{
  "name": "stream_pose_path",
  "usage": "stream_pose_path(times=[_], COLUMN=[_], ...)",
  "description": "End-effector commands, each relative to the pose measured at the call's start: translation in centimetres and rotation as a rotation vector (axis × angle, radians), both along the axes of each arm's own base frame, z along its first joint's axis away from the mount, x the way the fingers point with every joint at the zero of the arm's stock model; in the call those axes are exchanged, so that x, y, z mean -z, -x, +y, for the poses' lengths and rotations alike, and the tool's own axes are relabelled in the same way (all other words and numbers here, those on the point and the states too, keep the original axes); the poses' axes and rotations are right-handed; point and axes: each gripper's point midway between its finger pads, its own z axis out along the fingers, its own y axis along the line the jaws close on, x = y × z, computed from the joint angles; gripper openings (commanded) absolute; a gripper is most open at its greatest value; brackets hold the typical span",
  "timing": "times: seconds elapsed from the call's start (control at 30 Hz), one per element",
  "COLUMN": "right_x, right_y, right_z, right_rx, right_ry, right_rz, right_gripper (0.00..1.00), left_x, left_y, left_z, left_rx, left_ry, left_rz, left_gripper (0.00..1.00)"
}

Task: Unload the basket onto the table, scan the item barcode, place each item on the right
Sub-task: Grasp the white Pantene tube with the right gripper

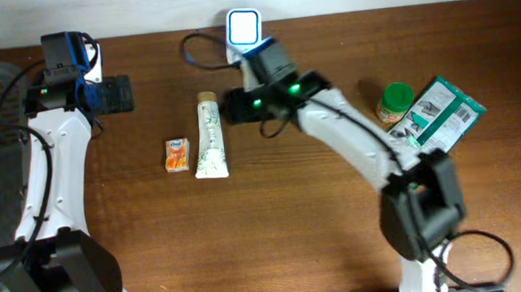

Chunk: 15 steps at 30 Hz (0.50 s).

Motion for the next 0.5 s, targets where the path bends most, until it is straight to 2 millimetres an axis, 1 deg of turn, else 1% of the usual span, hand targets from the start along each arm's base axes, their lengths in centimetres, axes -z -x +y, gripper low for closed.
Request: stream_pose_path(times=[0.0,0.03,0.13,0.23,0.27,0.3,0.37,0.4,0.43,0.47], right_x=[3.7,5.4,8.2,10.3,11.6,11.9,12.6,12.7,12.8,12.6], right_y=[-0.1,-0.2,-0.1,0.5,0.6,0.7,0.9,1.0,1.2,1.7], right_z=[2.9,4.0,5.1,5.9,5.8,5.8,4.2,3.6,2.6,1.3], right_rx=[-0.035,-0.044,-0.061,-0.104,-0.100,-0.096,-0.061,-0.054,-0.045,-0.035], right_ry=[-0.009,-0.010,0.000,0.040,0.089,0.107,0.181,0.194,0.215,0.246], right_rz=[0.015,0.020,0.032,0.022,0.010,0.006,0.026,0.044,0.076,0.122], right_gripper=[0.64,0.64,0.64,0.64,0.64,0.63,0.45,0.40,0.33,0.28], left_x=[-0.1,-0.1,-0.1,-0.1,-0.1,-0.1,-0.1,-0.1,-0.1,-0.1], left_y=[-0.3,-0.3,-0.3,-0.3,-0.3,-0.3,-0.3,-0.3,-0.3,-0.3], left_z=[0.2,0.2,0.2,0.2,0.2,0.2,0.2,0.2,0.2,0.2], left_rx=[0.004,0.004,0.004,0.004,0.004,0.004,0.004,0.004,0.004,0.004], left_ry=[-0.013,-0.013,-0.013,-0.013,-0.013,-0.013,-0.013,-0.013,-0.013,-0.013], left_rz=[-0.002,-0.002,-0.002,-0.002,-0.002,-0.002,-0.002,-0.002,-0.002,-0.002], left_gripper=[0.99,0.99,0.99,0.99,0.99,0.99,0.99,0.99,0.99,0.99])
